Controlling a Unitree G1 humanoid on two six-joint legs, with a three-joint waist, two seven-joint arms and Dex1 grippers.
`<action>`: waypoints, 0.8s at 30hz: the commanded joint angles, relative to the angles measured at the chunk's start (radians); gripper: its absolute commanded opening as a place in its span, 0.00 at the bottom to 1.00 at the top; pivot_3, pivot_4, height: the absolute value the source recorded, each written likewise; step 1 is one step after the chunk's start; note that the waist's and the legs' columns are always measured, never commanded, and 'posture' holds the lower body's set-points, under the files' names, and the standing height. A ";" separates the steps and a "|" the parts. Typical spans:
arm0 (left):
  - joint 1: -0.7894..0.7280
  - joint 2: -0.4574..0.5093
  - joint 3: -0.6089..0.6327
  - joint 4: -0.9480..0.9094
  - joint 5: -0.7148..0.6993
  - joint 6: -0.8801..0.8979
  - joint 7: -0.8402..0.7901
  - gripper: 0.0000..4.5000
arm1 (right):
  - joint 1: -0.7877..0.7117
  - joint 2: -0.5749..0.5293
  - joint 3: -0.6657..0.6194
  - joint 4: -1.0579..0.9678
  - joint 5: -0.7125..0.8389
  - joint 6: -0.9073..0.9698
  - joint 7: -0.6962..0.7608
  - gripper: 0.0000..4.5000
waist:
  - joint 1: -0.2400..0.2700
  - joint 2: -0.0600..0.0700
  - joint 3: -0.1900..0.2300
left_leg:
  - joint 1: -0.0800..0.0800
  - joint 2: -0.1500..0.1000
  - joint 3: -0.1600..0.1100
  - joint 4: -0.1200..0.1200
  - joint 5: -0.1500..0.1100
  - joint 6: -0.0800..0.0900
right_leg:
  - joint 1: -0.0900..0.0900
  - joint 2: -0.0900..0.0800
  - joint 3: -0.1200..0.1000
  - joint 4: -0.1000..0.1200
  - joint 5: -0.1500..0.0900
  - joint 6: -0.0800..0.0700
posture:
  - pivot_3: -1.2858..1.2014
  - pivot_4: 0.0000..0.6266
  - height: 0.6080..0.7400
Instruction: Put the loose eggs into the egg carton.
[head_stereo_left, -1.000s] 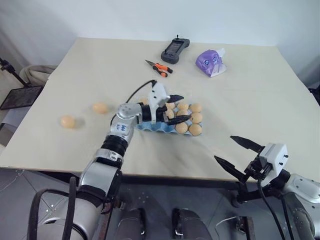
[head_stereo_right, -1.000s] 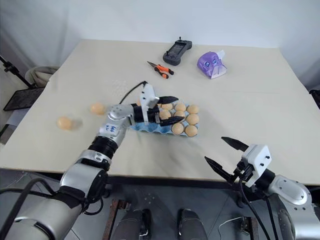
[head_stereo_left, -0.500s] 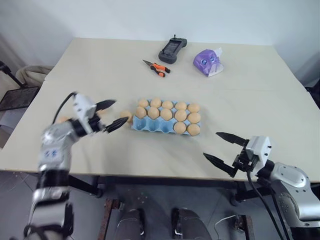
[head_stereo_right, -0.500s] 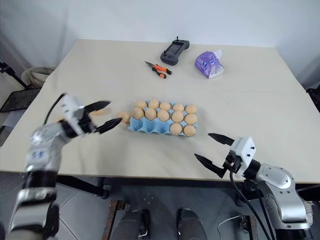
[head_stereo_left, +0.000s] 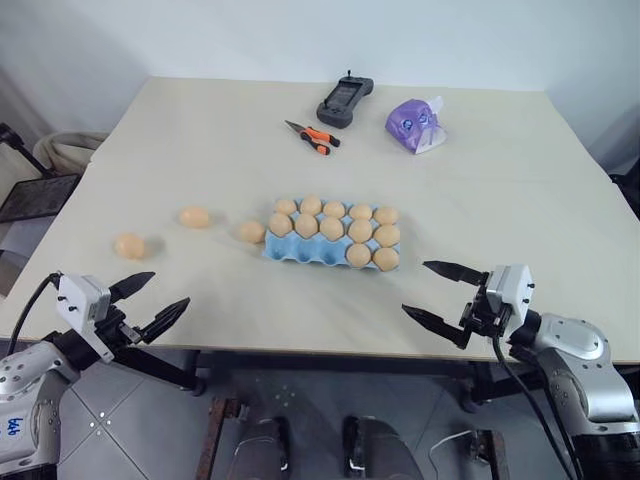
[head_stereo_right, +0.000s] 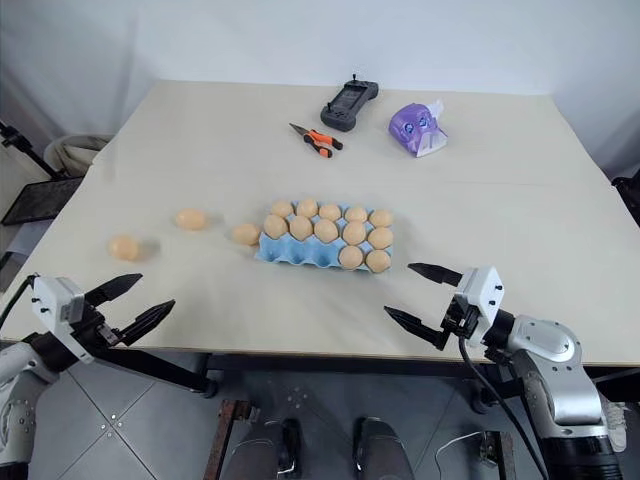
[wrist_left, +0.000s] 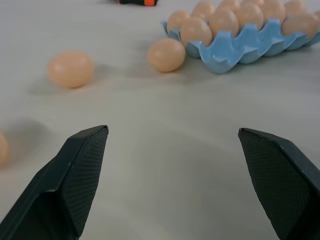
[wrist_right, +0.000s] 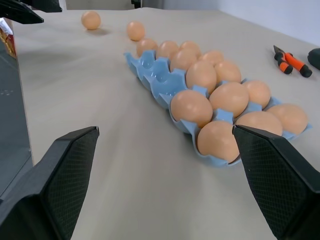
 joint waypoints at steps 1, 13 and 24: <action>-0.095 0.012 -0.056 -0.027 -0.011 0.022 0.029 0.97 | -0.012 -0.010 -0.026 0.006 0.001 -0.025 0.007 1.00 | 0.001 0.000 0.000 | 0.000 0.000 0.000 0.000 0.000 0.000 | 0.000 0.000 0.000 0.000 0.000 0.000 | 0.52 0.24 1.00; -0.608 -0.096 -0.358 0.429 0.218 -0.067 0.151 0.97 | 0.040 -0.010 -0.073 -0.027 0.002 -0.034 -0.030 1.00 | -0.001 0.000 0.000 | 0.000 0.000 0.002 0.001 0.001 0.000 | -0.001 0.003 0.000 0.001 0.009 0.016 | 0.52 0.24 1.00; -0.790 -0.161 -0.374 0.732 0.281 -0.151 0.253 0.97 | 0.136 0.003 -0.090 -0.124 0.007 -0.021 -0.097 1.00 | 0.002 -0.001 0.000 | 0.000 0.000 0.005 0.004 0.004 0.002 | -0.001 0.003 0.000 0.005 0.009 0.020 | 0.52 0.24 1.00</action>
